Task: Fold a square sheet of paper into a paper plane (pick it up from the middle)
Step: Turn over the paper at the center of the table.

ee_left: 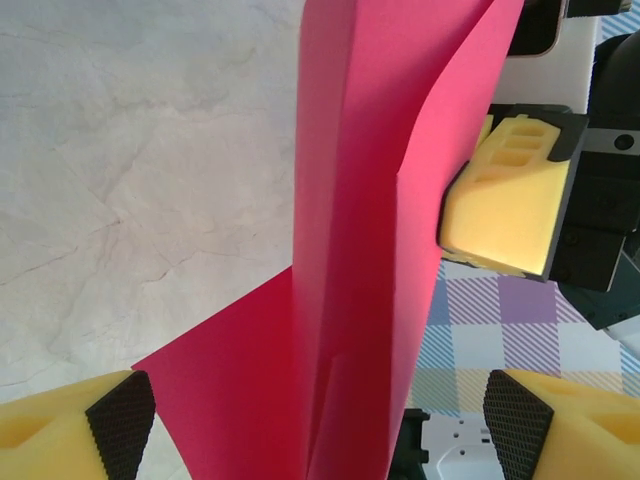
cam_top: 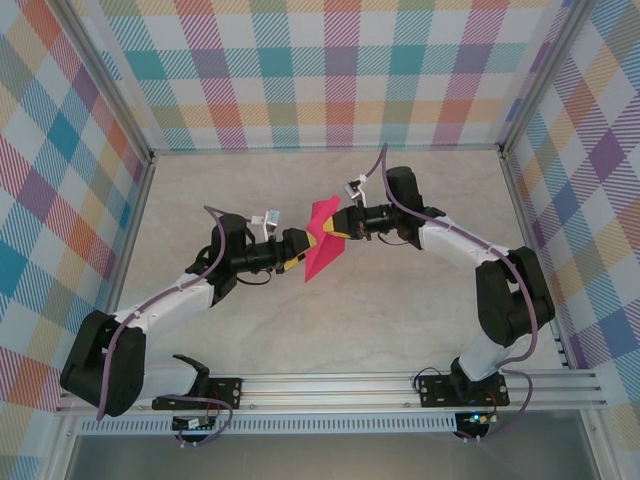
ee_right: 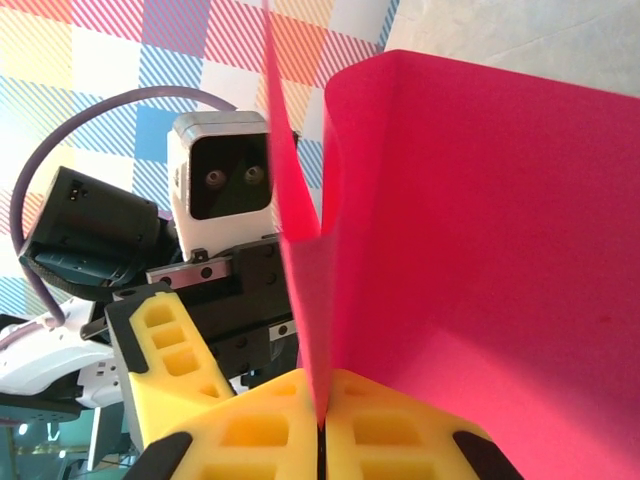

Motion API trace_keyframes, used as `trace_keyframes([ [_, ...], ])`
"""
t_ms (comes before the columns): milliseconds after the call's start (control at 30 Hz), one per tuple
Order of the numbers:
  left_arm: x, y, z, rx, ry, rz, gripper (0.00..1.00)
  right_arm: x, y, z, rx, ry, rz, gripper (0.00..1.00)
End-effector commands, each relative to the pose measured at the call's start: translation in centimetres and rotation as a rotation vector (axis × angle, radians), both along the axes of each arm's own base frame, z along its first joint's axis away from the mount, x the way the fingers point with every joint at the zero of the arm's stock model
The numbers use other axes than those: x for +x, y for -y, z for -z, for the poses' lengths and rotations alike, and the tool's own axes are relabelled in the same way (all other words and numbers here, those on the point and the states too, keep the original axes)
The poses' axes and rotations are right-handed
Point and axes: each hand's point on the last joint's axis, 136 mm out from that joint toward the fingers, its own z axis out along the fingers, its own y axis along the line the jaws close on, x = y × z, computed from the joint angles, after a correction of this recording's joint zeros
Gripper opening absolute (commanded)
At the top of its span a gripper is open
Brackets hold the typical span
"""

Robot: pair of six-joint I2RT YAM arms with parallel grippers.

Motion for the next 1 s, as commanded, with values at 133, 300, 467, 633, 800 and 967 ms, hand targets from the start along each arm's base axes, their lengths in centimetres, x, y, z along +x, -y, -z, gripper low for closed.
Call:
trace_keyframes([
  [133, -0.3, -1.7, 2.3, 0.098, -0.061, -0.067, 0.92, 0.4, -0.3, -1.9, 0.033, 0.061, -0.015, 0.08],
  [300, -0.2, -0.9, 1.7, 0.026, -0.055, -0.048, 0.94, 0.7, -0.4, -1.2, 0.028, 0.042, -0.014, 0.08],
  [467, -0.4, 0.7, -0.4, -0.061, -0.005, 0.000, 0.85, 0.8, -0.5, -0.6, 0.036, 0.014, -0.021, 0.08],
  [633, -0.3, 1.1, -1.6, -0.088, 0.033, 0.002, 0.64, 0.8, -0.7, -0.2, 0.042, -0.005, -0.029, 0.08],
  [800, 0.1, 1.0, -1.7, -0.083, 0.046, -0.022, 0.50, 0.7, -0.8, 0.2, 0.040, -0.022, -0.036, 0.08],
  [967, 0.4, 0.7, -1.0, -0.056, 0.048, -0.044, 0.38, 0.6, -0.7, 0.4, 0.037, -0.027, -0.038, 0.08],
])
